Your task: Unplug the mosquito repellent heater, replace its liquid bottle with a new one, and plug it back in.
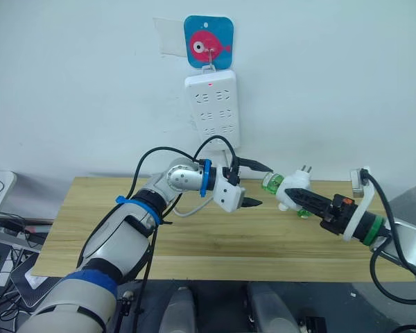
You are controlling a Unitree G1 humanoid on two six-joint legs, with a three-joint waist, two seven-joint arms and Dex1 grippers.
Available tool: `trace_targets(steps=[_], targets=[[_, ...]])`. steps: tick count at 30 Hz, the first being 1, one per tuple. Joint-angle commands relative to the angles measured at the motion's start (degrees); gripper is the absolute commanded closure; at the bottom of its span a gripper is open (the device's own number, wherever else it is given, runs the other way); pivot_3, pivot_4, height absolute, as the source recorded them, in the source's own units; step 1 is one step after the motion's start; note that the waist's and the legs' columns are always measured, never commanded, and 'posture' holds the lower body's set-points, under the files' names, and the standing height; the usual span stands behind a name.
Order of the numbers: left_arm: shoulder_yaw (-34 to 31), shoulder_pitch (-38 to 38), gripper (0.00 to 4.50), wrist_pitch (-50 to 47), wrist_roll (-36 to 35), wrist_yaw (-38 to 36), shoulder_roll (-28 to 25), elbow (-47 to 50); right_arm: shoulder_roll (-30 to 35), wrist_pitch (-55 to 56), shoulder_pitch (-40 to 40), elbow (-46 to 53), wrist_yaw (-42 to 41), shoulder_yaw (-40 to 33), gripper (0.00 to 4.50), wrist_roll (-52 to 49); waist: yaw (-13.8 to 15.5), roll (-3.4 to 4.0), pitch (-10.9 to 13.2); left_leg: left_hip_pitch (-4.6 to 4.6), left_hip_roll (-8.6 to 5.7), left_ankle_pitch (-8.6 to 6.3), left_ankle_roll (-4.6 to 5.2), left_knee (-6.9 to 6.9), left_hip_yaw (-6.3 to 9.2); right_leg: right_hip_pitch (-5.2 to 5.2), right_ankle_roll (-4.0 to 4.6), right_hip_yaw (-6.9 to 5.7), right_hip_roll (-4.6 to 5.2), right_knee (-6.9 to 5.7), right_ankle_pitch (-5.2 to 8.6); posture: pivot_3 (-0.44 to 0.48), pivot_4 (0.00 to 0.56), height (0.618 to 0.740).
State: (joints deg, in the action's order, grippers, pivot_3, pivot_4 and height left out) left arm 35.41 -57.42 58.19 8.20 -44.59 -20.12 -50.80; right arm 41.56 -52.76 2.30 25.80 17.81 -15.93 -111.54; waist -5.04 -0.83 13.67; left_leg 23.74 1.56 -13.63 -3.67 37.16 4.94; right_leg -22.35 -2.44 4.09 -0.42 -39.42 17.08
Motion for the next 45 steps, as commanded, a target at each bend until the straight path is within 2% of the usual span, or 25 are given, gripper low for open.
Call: trace_targets(steps=[1,6,14,17,23,30,32,35,40,42,45], targets=[[-2.2,1.4,0.0,-6.1,2.6,0.3,0.6,7.0,-0.8,3.9,1.0,4.7,5.5,1.2,1.5,-1.5,0.0,0.0,0.0,0.0,0.0,0.0,0.0,0.0,0.0,0.0,0.0,0.01,0.0,0.0,0.0,-0.116,0.185,0.74],[-3.7,2.9,0.0,-10.3,8.0,3.6,1.5,11.9,-1.2,7.0,0.3,8.1,8.9,3.6,1.5,-1.5,0.0,0.01,0.0,0.0,0.0,0.0,0.0,0.0,0.0,0.0,0.0,0.01,0.01,0.0,0.0,-0.119,0.181,0.74],[-4.6,2.8,0.0,-11.8,11.4,5.3,2.6,13.3,-0.4,9.9,-0.8,10.4,10.6,6.1,1.5,-1.5,0.0,0.02,0.0,-0.02,0.0,0.01,0.01,0.0,0.0,0.0,0.0,0.01,0.01,-0.03,0.0,-0.123,0.184,0.74],[-4.8,2.7,0.55,-12.3,11.7,5.2,3.0,13.8,-0.1,10.5,-1.0,10.7,10.9,6.6,1.5,-1.5,0.0,0.02,0.0,-0.01,-0.01,0.01,0.01,0.01,-0.01,0.0,0.0,0.02,0.02,-0.03,0.0,-0.122,0.186,0.74],[-4.5,3.3,2.23,-14.2,11.8,3.1,2.7,15.0,-0.4,11.9,-0.8,11.0,12.3,7.4,1.5,-1.5,0.0,0.02,0.0,-0.02,-0.01,0.01,0.01,0.01,-0.01,0.0,0.0,0.02,0.02,-0.05,0.0,-0.122,0.186,0.74],[-4.5,4.0,2.23,-14.8,12.0,2.8,2.7,15.3,1.8,11.4,0.8,11.1,11.3,7.6,1.5,-1.5,0.0,0.02,0.0,-0.02,-0.01,0.01,0.01,0.02,-0.02,0.0,0.01,0.03,0.02,-0.05,0.0,-0.126,0.192,0.74],[-4.8,4.3,2.23,-14.2,11.3,3.2,3.2,14.6,2.6,11.6,0.4,12.0,9.7,7.5,0.79,-1.5,0.0,0.03,0.0,-0.03,0.0,0.01,0.01,0.02,-0.01,0.0,0.01,0.02,0.02,-0.05,0.0,-0.128,0.192,0.74],[-5.6,5.1,2.23,-15.2,10.6,3.5,3.8,13.8,6.3,11.5,-1.0,13.8,7.6,6.4,0.0,-1.5,0.0,0.1,-0.1,-0.03,-0.02,0.01,0.02,0.01,-0.02,0.0,0.0,0.02,0.03,-0.04,0.0,-0.134,0.192,0.74],[-7.7,7.1,2.23,-17.0,7.3,3.3,5.2,12.3,16.0,9.6,-8.1,21.7,5.4,0.1,0.0,-0.6,0.1,0.13,-0.1,-0.01,-0.02,0.01,0.02,0.05,-0.02,0.0,0.0,0.02,0.04,-0.06,0.0,-0.154,0.19,0.74],[-9.0,8.0,2.23,-17.2,5.0,2.7,6.2,11.9,15.9,9.8,-12.8,25.5,3.9,-1.9,0.0,5.2,0.1,0.1,-0.1,-0.02,-0.01,0.01,0.02,0.05,-0.02,0.01,0.0,0.02,0.04,-0.07,0.0,-0.161,0.187,0.74],[-12.6,10.3,2.23,-19.6,-4.1,-0.2,10.4,12.1,11.3,12.6,-19.1,31.7,0.7,-2.3,0.0,19.5,0.0,0.13,-0.2,-0.02,0.02,0.01,0.01,0.05,0.02,0.01,0.0,-0.02,0.0,-0.07,0.0,-0.179,0.181,0.74]])
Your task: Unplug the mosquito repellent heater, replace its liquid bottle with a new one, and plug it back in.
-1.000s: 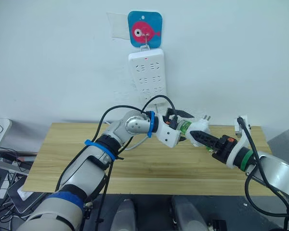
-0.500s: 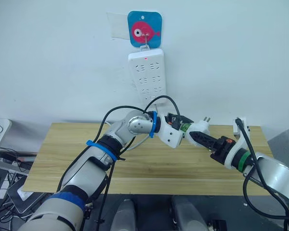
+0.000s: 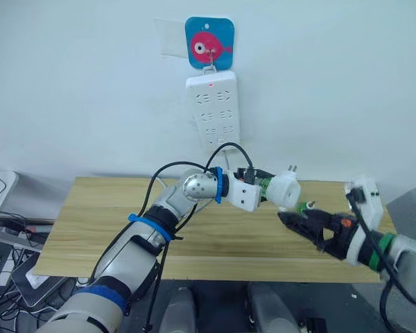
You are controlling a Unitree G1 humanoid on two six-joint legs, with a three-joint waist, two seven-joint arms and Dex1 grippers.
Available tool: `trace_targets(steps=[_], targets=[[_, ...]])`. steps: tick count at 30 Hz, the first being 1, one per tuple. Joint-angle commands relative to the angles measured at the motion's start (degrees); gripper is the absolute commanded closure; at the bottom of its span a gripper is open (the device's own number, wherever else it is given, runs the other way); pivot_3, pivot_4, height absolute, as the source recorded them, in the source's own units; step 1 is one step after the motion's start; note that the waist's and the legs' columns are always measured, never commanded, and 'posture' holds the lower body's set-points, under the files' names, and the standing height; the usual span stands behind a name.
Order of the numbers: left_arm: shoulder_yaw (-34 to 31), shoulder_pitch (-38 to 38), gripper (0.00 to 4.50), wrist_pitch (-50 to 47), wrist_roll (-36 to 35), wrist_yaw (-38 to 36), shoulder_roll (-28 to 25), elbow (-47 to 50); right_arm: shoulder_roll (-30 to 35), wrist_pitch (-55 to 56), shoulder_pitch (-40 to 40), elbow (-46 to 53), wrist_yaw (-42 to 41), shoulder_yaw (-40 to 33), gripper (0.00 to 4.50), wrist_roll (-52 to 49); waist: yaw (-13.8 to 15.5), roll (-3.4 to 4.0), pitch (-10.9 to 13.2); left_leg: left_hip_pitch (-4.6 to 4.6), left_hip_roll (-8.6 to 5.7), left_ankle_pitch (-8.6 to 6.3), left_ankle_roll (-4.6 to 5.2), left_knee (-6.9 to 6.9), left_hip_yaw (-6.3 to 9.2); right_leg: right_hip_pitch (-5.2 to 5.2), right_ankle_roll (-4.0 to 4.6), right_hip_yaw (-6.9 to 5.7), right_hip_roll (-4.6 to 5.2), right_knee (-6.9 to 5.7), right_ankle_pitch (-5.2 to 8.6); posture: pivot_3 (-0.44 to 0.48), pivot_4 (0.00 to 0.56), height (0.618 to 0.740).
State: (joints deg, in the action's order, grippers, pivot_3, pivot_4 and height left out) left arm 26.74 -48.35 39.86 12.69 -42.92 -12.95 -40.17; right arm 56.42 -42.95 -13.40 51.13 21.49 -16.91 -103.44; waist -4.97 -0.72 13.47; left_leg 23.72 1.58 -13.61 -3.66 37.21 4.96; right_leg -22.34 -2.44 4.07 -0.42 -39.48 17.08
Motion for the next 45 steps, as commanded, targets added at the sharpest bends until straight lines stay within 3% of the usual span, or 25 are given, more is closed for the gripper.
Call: trace_targets(steps=[1,4,9,15,21,26,45], targets=[[-5.3,2.1,2.23,-3.5,-11.5,-2.7,4.7,2.0,-4.4,3.6,-4.0,7.7,-5.0,-0.2,0.0,16.9,-0.1,0.07,-0.1,0.0,-0.02,0.0,0.0,0.0,-0.01,0.0,0.0,0.01,0.01,0.0,0.0,-0.188,0.178,0.74],[-9.4,4.7,2.23,-11.2,-19.2,-4.1,9.0,4.5,-9.3,8.2,-5.8,8.9,-7.4,3.9,0.0,30.8,-0.2,0.06,-0.2,0.0,-0.05,0.0,-0.01,0.16,-0.05,0.0,-0.01,0.03,0.03,-0.03,0.0,-0.2,0.174,0.74],[-13.1,7.8,2.23,-17.1,-24.9,-4.5,12.7,9.4,-18.0,13.9,-3.4,8.2,-6.3,9.3,0.0,47.6,-1.5,0.26,-0.6,-0.03,-0.02,0.0,-0.01,0.23,-0.02,0.01,-0.03,0.04,-0.04,-0.1,0.01,-0.225,0.167,0.74],[-13.7,10.3,2.23,-19.1,-24.7,-3.1,14.9,13.0,-24.9,12.7,5.8,4.4,-5.6,14.4,0.0,57.2,-2.9,0.29,-1.1,-0.12,-0.03,0.0,-0.01,0.2,-0.03,0.05,-0.02,0.08,-0.06,-0.13,0.02,-0.238,0.162,0.74],[-13.5,12.9,2.23,-21.5,-22.2,0.8,16.0,15.6,-32.5,11.9,9.3,5.7,-3.9,25.7,0.0,69.6,-3.2,0.34,-1.2,-0.15,-0.02,0.0,-0.01,0.13,-0.01,0.04,-0.01,0.08,-0.07,-0.14,0.02,-0.239,0.159,0.74],[-13.3,13.8,2.23,-23.0,-21.2,2.6,16.4,17.4,-36.2,11.9,10.5,4.1,-5.8,28.3,0.0,74.6,-3.1,0.33,-1.5,-0.14,-0.02,0.0,-0.01,0.13,0.0,0.05,-0.01,0.06,-0.05,-0.09,0.02,-0.225,0.159,0.74],[-12.4,15.4,2.23,-23.2,-20.3,3.4,16.5,19.8,-47.4,10.3,21.0,-2.4,-9.2,26.0,0.0,82.2,-3.2,0.41,-2.0,-0.2,-0.02,0.0,-0.01,0.02,-0.02,0.05,0.0,0.07,-0.04,-0.1,0.02,-0.208,0.151,0.74]])
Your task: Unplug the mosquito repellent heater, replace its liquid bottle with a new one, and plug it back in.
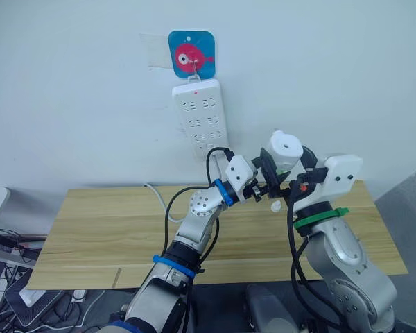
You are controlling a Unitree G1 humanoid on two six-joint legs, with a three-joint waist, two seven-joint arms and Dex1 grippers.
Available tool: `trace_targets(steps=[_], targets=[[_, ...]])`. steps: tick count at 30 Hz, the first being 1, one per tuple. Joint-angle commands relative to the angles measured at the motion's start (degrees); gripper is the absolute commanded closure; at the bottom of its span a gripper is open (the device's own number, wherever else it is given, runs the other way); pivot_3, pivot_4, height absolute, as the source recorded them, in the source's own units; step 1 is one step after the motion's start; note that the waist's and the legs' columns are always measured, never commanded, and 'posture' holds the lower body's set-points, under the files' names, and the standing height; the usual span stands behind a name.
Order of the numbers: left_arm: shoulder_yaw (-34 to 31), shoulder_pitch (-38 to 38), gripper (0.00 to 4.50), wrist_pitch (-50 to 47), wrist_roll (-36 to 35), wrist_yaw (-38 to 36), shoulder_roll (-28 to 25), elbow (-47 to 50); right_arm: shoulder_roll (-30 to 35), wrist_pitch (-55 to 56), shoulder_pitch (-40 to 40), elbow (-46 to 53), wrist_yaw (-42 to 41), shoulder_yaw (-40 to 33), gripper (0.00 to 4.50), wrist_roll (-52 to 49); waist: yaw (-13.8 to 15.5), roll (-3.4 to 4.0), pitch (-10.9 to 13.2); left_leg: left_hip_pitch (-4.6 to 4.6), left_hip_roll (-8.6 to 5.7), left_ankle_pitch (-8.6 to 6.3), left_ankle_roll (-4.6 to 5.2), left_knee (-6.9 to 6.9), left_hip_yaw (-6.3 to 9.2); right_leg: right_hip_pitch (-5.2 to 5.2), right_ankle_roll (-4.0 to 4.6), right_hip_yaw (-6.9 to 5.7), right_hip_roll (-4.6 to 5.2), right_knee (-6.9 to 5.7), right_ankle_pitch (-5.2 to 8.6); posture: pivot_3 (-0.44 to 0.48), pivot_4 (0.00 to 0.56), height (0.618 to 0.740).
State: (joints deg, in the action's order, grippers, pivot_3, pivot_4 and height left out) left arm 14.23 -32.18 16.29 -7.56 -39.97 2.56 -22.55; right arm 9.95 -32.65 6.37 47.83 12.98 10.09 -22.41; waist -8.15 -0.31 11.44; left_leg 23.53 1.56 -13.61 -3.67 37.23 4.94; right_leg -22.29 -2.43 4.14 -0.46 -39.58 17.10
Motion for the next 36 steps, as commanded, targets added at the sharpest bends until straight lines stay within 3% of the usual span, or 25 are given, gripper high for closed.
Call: trace_targets(steps=[1,14,19,25,32,36], targets=[[0.2,-0.7,2.23,0.3,-0.1,0.6,1.0,2.3,-1.2,-0.1,1.5,0.7,-0.9,-1.0,0.0,1.5,0.0,0.0,0.0,0.0,0.0,0.0,0.0,0.0,0.0,0.0,0.0,0.0,0.0,0.0,0.0,-0.207,0.152,0.74],[0.3,-0.6,2.23,0.4,0.1,1.4,1.2,2.4,-3.3,-1.6,2.7,-0.8,-3.8,-2.2,0.0,3.4,0.0,0.01,0.0,-0.03,0.0,0.0,0.0,-0.04,0.0,0.0,0.0,0.0,0.01,0.0,0.0,-0.193,0.152,0.74],[0.5,0.0,2.23,0.1,-0.1,1.5,1.2,3.2,-3.9,-1.9,2.7,-0.7,-4.5,-2.2,1.52,4.1,0.0,0.01,0.0,-0.03,0.0,0.0,0.0,-0.04,-0.01,0.0,0.0,0.01,0.01,-0.01,0.0,-0.192,0.152,0.74],[0.7,0.3,2.23,-1.0,-1.0,0.6,1.2,3.7,-4.3,-2.2,2.2,-0.5,-5.5,-2.2,1.51,4.6,0.0,0.02,0.0,-0.04,0.0,0.0,0.0,-0.05,-0.01,0.0,0.0,0.01,0.02,-0.01,0.0,-0.191,0.155,0.74],[-2.1,-1.3,0.03,-9.9,-9.8,-11.7,-5.5,8.1,-1.8,-2.2,1.1,0.0,-7.9,-5.3,1.51,5.6,0.0,0.02,0.0,-0.07,0.0,0.0,0.0,-0.08,-0.01,0.0,0.01,0.0,0.01,-0.03,0.0,-0.16,0.152,0.74],[-5.1,-4.0,0.0,-15.9,-14.4,-17.7,-11.6,8.8,-0.9,-2.0,0.7,-0.3,-9.7,-8.3,1.51,4.5,0.1,0.02,0.0,-0.1,0.01,0.0,0.0,-0.09,0.0,0.0,0.03,-0.01,0.0,-0.06,0.02,-0.142,0.15,0.74]])
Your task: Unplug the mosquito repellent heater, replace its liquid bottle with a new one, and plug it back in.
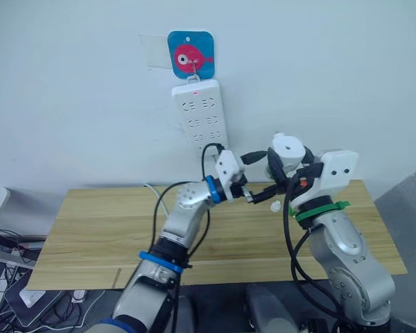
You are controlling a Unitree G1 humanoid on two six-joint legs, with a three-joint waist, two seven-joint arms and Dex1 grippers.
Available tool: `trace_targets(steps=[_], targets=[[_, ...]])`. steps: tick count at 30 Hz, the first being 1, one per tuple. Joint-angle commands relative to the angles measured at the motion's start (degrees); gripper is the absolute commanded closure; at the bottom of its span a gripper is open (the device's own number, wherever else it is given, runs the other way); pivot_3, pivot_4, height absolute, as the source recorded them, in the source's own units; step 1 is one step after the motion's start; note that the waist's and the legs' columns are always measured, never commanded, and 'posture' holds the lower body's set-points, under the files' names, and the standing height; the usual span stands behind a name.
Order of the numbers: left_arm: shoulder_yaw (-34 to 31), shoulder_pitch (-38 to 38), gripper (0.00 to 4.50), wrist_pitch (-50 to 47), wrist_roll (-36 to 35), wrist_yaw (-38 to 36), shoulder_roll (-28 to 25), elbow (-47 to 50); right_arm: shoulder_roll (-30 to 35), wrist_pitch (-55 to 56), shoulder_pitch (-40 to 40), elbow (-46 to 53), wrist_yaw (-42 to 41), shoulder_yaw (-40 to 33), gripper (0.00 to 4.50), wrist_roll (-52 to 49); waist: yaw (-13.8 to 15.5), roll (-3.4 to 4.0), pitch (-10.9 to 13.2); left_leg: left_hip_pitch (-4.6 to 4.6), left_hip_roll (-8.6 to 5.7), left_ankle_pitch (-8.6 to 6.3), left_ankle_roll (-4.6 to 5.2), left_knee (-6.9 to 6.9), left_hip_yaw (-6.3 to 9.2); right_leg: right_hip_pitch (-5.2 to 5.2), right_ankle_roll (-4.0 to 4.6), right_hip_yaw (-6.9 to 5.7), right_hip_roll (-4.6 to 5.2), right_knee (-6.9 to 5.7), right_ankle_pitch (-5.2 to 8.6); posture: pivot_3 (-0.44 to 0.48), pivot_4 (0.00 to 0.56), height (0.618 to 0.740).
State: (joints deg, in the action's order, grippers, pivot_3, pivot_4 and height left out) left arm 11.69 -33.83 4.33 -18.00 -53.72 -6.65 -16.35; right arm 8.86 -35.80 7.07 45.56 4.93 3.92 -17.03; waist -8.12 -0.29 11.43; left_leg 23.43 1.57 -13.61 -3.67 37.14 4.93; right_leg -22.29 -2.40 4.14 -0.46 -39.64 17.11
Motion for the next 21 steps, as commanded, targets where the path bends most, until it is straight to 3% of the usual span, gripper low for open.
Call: trace_targets(steps=[1,3,7,13,17,21], targets=[[-3.2,-2.8,0.0,-6.7,-5.3,-6.4,-4.8,3.2,0.6,1.1,-0.2,2.0,-2.5,-2.8,1.51,-1.3,0.1,0.0,0.0,0.0,0.0,0.0,0.0,-0.01,0.01,0.0,0.02,-0.01,0.0,-0.01,0.01,-0.138,0.15,0.74],[-4.0,-2.7,0.0,-13.2,-8.1,-11.5,-10.5,5.7,1.9,0.7,-0.7,2.1,-5.1,-3.7,1.51,-2.5,0.0,0.0,0.0,-0.01,0.0,0.0,0.0,-0.03,0.0,0.0,0.02,-0.01,0.0,-0.02,0.01,-0.13,0.149,0.74],[-6.6,0.2,0.0,-21.9,-12.3,-14.2,-18.4,11.9,4.0,0.2,-2.0,2.7,-9.5,-3.1,1.51,-5.0,0.1,0.03,0.0,-0.1,0.04,0.0,0.0,-0.09,0.0,-0.01,0.15,-0.01,0.0,-0.15,0.09,-0.12,0.141,0.74],[-14.0,2.0,0.0,-26.4,-14.5,-9.8,-23.6,15.0,5.7,0.3,-3.4,3.0,-13.3,-2.6,1.51,-6.7,0.6,0.01,0.0,-0.21,0.06,0.01,-0.01,-0.07,0.03,0.02,0.2,-0.04,0.0,-0.33,0.15,-0.083,0.146,0.74],[-19.6,1.1,0.0,-25.7,-14.1,-7.3,-26.9,11.1,5.9,0.0,-3.1,2.8,-15.0,-2.9,1.51,-8.7,1.1,0.01,0.0,-0.26,0.08,0.01,-0.01,-0.11,0.0,0.01,0.21,-0.02,-0.01,-0.33,0.16,-0.056,0.146,0.74],[-20.6,-2.2,0.0,-19.6,-10.7,-7.3,-27.5,3.2,6.1,-0.8,-1.3,1.8,-16.1,-2.2,1.51,-9.9,2.1,0.0,0.0,-0.32,0.07,0.01,-0.01,-0.13,-0.02,0.04,0.24,-0.02,-0.01,-0.33,0.17,-0.043,0.144,0.74]])
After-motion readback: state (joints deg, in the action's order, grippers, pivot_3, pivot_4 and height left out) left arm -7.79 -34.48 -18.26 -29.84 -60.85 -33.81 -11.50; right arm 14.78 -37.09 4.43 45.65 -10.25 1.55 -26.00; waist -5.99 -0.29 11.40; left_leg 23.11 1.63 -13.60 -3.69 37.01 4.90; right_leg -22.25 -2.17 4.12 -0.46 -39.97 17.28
